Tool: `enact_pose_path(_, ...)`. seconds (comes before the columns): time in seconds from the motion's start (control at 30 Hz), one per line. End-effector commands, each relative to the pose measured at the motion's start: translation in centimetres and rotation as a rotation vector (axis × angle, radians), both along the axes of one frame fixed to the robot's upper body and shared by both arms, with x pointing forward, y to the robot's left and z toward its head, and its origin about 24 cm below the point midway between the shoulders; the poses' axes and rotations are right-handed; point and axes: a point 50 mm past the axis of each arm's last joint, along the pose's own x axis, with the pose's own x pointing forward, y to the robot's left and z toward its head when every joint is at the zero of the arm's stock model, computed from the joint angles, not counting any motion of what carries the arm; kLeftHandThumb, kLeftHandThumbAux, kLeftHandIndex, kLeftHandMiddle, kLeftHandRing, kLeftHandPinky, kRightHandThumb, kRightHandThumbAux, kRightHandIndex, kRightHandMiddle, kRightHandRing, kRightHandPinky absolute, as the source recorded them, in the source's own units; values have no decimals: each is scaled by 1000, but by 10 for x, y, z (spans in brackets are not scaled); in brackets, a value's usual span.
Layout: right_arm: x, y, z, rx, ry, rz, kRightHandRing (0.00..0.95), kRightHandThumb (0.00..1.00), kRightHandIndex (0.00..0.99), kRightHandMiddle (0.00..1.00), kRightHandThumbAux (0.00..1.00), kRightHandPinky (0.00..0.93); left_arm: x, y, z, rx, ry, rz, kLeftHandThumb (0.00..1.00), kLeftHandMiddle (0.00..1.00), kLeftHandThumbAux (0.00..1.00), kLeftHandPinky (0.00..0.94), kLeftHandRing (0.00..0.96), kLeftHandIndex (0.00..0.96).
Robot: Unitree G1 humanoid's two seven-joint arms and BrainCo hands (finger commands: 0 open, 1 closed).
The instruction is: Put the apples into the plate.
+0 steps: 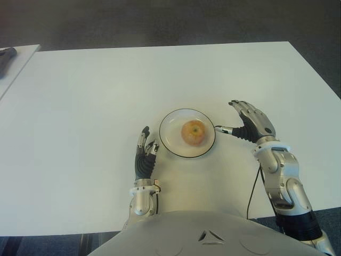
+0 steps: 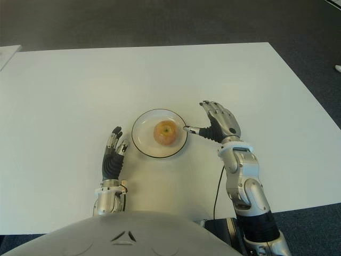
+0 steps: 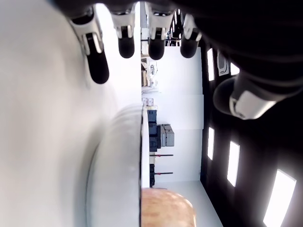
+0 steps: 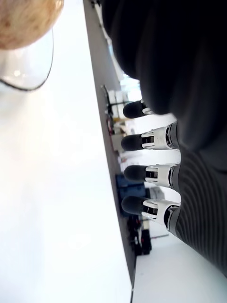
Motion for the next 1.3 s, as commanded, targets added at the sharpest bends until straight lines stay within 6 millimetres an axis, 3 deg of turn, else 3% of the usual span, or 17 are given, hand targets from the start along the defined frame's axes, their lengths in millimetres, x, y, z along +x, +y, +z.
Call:
enact_pose_path(0.03,-17,-8,-17,352,14,-77,0,138,0,0,320,43,-4,-14,-11,-76,111,3,0,0,428,0,0,0)
enact_pose_path(0.13,-28,-13,-32,589,29,-146,0,157,0,0,358,64,-4,-12,-9,-81,107,9,0,0,427,0,0,0)
enact_pose_path(0.2,-37,-14,-43,778,35,-224,17,204,19,30,459,71,-5,-11,-8,-82,104,12,0,0,435,0,0,0)
enact_pose_path(0.43,-48,-8,-64,1126,31,-373,39,228,56,60,634,88,-7,-3,-10,-76,109,12,0,0,446,0,0,0)
enact_pose_path(0.6,-48,4,-72,1176,16,-376,35,179,61,53,682,62,-7,3,-13,-76,104,5,0,0,434,0,0,0)
enact_pose_path(0.93,-49,10,-85,1219,72,-372,1,132,26,16,724,2,-7,10,-13,-80,92,-8,0,0,411,0,0,0)
enact_pose_path(1.3,-49,22,-113,1287,141,-462,24,155,8,44,725,49,-8,16,-13,-91,100,-1,0,0,410,0,0,0)
